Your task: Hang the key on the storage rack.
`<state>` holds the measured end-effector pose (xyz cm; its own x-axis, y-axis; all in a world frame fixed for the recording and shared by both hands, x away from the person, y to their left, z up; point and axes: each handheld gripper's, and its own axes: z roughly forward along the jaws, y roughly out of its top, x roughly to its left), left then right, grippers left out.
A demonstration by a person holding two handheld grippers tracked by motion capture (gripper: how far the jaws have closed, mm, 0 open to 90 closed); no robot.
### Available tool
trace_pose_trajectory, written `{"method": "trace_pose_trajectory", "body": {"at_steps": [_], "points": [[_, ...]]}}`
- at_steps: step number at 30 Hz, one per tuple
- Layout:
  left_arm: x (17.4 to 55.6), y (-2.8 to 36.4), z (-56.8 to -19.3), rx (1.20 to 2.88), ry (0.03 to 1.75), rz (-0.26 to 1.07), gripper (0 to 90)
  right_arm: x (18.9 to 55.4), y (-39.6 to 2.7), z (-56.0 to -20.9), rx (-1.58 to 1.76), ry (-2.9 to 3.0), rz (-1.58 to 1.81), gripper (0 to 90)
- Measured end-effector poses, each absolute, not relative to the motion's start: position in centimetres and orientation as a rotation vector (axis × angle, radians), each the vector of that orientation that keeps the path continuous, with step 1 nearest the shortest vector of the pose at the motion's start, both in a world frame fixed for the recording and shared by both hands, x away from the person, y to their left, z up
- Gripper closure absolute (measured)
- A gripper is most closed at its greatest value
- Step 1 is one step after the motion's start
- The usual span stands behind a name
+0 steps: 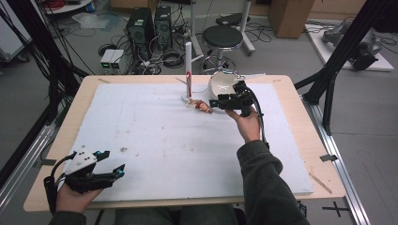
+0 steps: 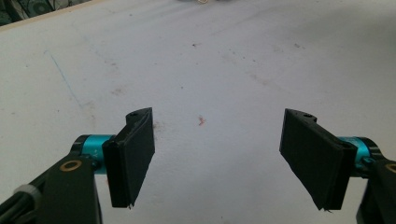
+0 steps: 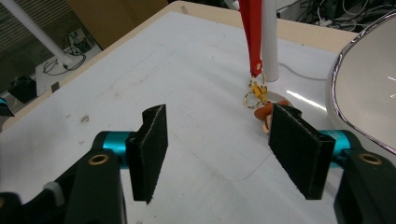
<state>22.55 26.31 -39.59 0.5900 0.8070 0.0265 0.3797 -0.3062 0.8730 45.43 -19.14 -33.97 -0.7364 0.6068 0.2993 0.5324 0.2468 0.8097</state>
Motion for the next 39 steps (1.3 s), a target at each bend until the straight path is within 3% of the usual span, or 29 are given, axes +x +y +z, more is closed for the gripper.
{"method": "trace_pose_trajectory", "body": {"at_steps": [23,39], "points": [[22.5,26.4,-39.5,1.906,0.954,0.595,26.8,43.7,-19.2,-33.9,1.065,2.430,1.511,23.5],[22.3,26.3,-39.5,1.905,0.955,0.599,26.8,42.1,-19.9,-34.1,1.028,2.440,1.485,21.1]]}}
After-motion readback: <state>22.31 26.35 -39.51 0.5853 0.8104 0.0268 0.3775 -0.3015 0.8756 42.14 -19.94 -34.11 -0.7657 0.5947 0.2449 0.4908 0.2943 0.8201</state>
